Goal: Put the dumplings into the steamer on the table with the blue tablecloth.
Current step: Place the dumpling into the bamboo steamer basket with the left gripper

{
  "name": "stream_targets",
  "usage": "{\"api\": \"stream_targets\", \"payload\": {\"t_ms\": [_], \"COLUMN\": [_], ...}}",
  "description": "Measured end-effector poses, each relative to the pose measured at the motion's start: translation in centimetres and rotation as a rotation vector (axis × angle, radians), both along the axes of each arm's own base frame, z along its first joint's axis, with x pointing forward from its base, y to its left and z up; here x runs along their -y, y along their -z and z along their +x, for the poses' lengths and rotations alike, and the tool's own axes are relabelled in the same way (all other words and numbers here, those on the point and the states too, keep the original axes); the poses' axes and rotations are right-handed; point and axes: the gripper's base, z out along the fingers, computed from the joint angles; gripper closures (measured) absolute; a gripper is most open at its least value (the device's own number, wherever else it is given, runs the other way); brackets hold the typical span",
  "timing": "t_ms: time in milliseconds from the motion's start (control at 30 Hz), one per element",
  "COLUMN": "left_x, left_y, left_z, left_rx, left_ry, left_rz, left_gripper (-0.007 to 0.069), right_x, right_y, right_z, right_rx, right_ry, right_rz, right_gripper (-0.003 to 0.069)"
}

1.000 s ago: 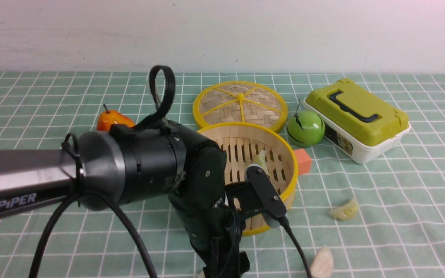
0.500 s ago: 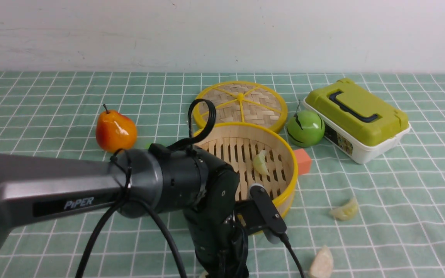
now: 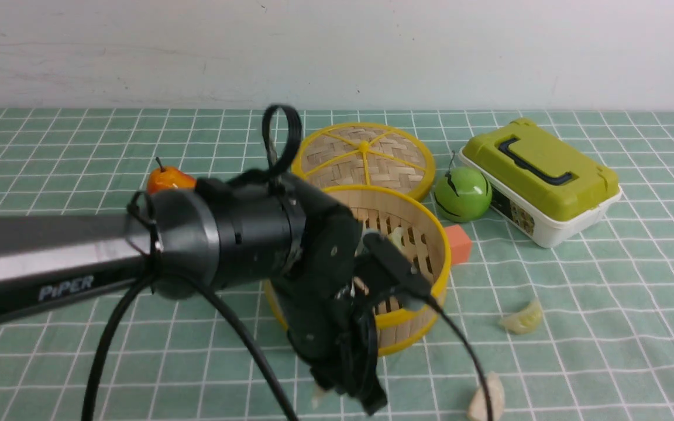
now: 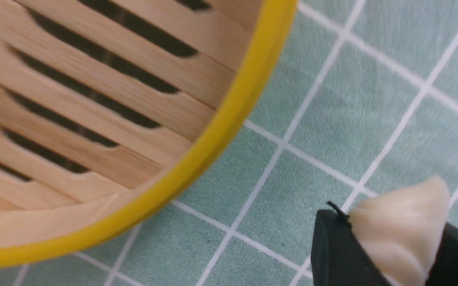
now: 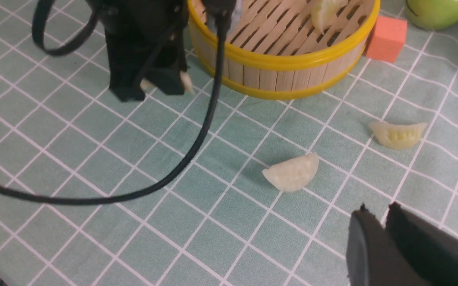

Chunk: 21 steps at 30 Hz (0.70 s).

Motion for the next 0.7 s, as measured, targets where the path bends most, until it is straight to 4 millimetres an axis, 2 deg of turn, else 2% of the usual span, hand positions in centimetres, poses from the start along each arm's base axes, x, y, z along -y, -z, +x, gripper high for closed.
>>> {"api": "stream_targets", "payload": {"t_ms": [100, 167, 300, 367, 467, 700], "left_x": [0.6, 0.4, -0.1, -0.2, 0.3, 0.0], "left_y": [-3.4, -6.0, -7.8, -7.1, -4.2, -0.2], "left_z": [1.5, 3.4, 7.3, 9.5, 12.6, 16.1], "left_rx": [0.032, 0.050, 0.076, 0.077, 0.068, 0.053], "left_ry": [-0.146, -0.287, -0.445, -0.498, -0.560, -0.699], "left_rz": [-0.094, -0.174, -0.253, -0.258, -0.238, -0.175], "left_gripper": [0.0427, 0.0427, 0.0427, 0.0427, 0.0427, 0.0427], "right_x": [0.0, 0.0, -0.2, -0.4, -0.7, -1.0], "right_y": [0.0, 0.0, 0.2, 0.4, 0.8, 1.4], "right_z": [0.0, 0.1, 0.4, 0.8, 1.5, 2.1], "right_rx": [0.001, 0.002, -0.022, -0.044, -0.086, -0.145], "right_ry": [0.000, 0.001, -0.001, -0.003, -0.005, -0.005], "right_rz": [0.000, 0.001, 0.007, 0.015, 0.015, 0.005], "right_gripper": [0.0584, 0.0584, 0.0583, 0.0582, 0.0580, 0.0574]}}
